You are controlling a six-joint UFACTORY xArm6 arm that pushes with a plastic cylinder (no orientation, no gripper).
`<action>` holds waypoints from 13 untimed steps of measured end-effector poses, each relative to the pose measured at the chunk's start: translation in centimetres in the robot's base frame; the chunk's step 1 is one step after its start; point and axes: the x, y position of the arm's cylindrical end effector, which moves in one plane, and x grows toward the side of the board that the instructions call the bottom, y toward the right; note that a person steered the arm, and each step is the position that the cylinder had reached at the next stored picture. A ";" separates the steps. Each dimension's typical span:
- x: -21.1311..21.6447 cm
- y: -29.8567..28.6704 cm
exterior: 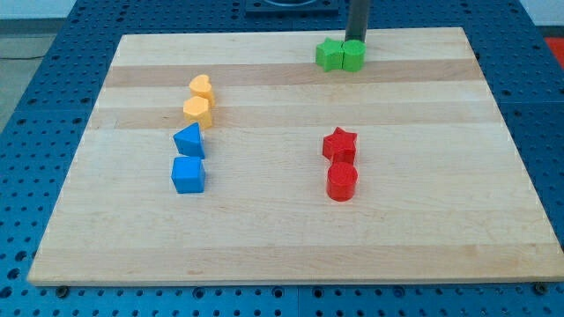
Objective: Place the green circle on top of the red star to form a vertical line
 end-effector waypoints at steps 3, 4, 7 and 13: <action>8.7 -0.8; 9.3 0.3; 11.6 4.1; 15.9 4.0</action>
